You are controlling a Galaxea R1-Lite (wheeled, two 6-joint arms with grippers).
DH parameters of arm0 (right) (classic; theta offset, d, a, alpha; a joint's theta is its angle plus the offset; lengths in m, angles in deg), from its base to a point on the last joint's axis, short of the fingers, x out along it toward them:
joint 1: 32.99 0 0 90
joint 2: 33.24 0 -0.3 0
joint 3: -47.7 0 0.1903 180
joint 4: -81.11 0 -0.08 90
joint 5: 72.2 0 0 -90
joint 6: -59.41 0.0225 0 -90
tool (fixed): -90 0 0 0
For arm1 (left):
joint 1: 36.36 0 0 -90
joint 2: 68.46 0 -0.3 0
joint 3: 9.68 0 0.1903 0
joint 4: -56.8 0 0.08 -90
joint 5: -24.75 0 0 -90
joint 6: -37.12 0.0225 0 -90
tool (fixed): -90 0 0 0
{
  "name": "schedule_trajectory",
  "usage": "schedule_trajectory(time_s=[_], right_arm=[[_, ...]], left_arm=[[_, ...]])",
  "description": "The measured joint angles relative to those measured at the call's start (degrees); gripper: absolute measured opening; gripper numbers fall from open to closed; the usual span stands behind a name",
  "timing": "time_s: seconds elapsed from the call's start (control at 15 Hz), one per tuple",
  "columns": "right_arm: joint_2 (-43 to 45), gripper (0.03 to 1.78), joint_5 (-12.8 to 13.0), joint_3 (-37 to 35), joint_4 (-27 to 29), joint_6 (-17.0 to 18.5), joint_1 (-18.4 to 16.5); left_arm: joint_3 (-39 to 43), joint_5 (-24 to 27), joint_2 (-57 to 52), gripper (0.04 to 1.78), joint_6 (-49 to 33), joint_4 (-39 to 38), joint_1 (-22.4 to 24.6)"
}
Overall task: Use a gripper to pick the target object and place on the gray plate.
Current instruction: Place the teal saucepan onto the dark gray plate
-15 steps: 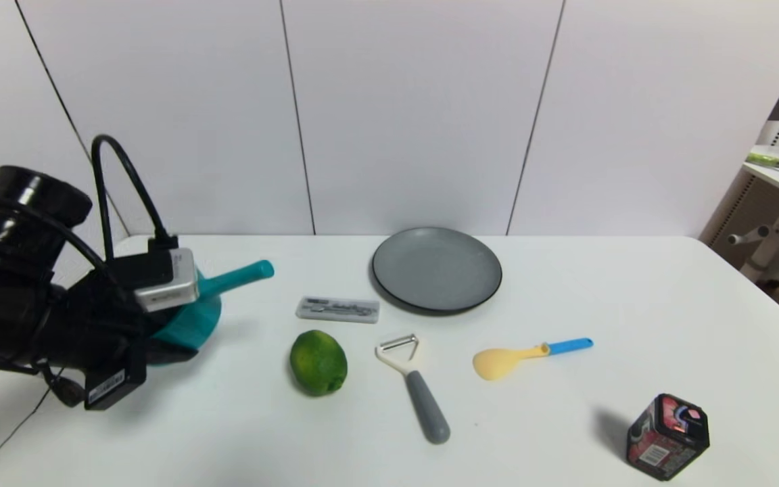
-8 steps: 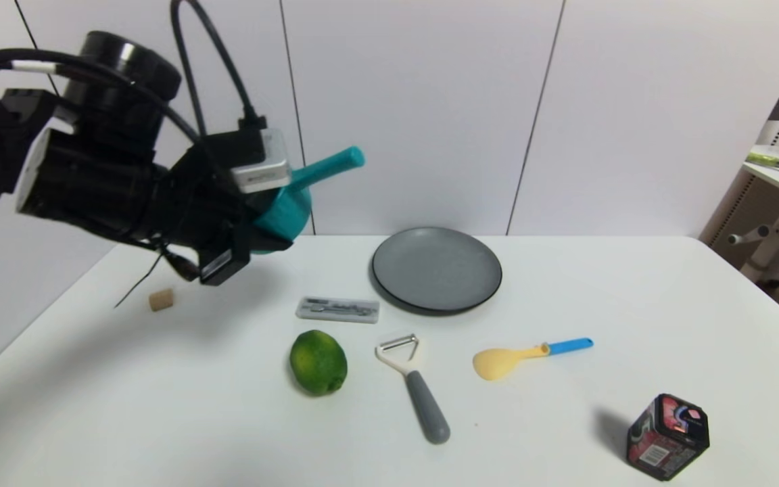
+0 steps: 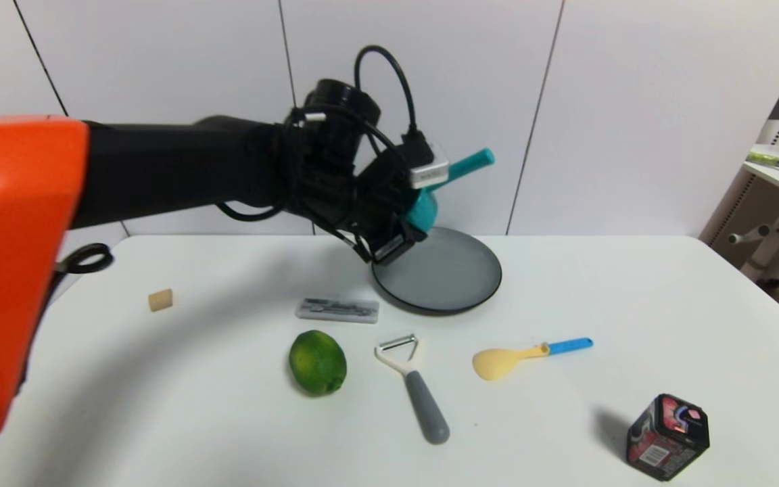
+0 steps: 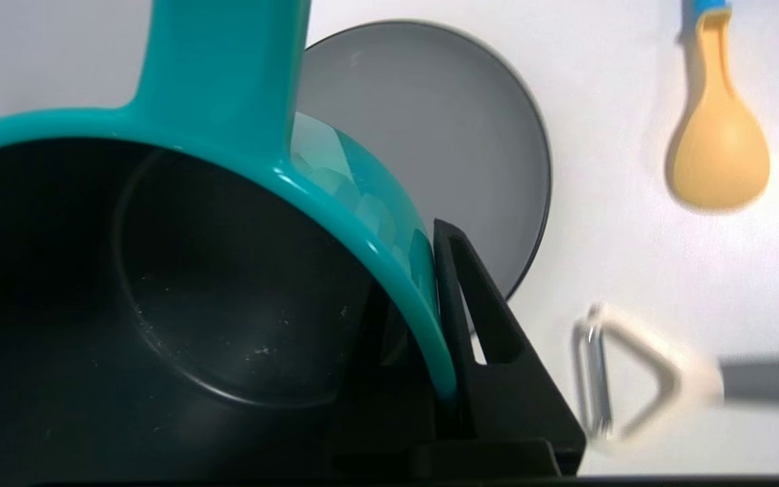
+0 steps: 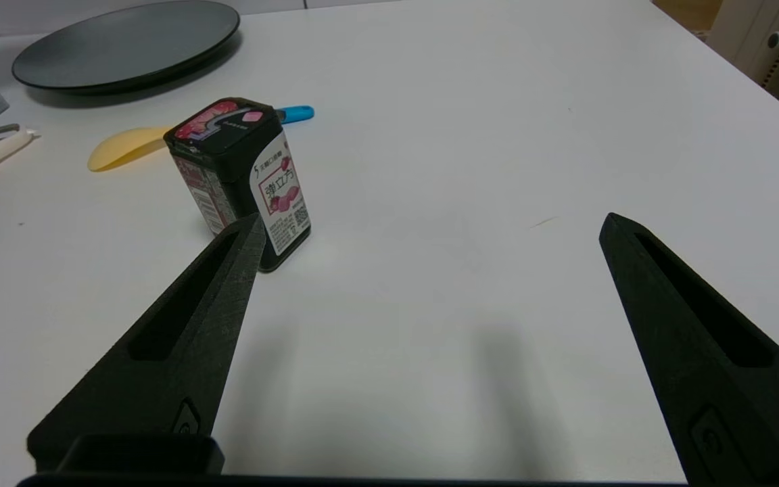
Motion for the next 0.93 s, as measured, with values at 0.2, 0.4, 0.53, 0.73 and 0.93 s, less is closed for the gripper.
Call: schedule_trajectory(time_s=[0.2, 0.4, 0.53, 0.73, 0.93], right_arm=[[0.0, 1.71, 0.0, 0.0, 0.0, 0.0, 0.0], [0.0, 1.71, 0.0, 0.0, 0.0, 0.0, 0.0], [0.0, 1.71, 0.0, 0.0, 0.0, 0.0, 0.0], [0.0, 1.71, 0.0, 0.0, 0.0, 0.0, 0.0], [0.0, 1.71, 0.0, 0.0, 0.0, 0.0, 0.0]], left_arm=[[-1.2, 0.1, 7.0, 0.14, -1.5, -10.4, -1.5], [-1.4, 0.2, 11.2, 0.14, -2.6, -16.5, -2.0], [-1.5, 0.1, 12.5, 0.42, -3.8, -16.7, -1.9], [-1.6, -0.1, 13.0, 0.83, -3.7, -16.6, -1.9], [-1.5, -0.2, 11.9, 1.11, -3.6, -16.4, -1.4]])
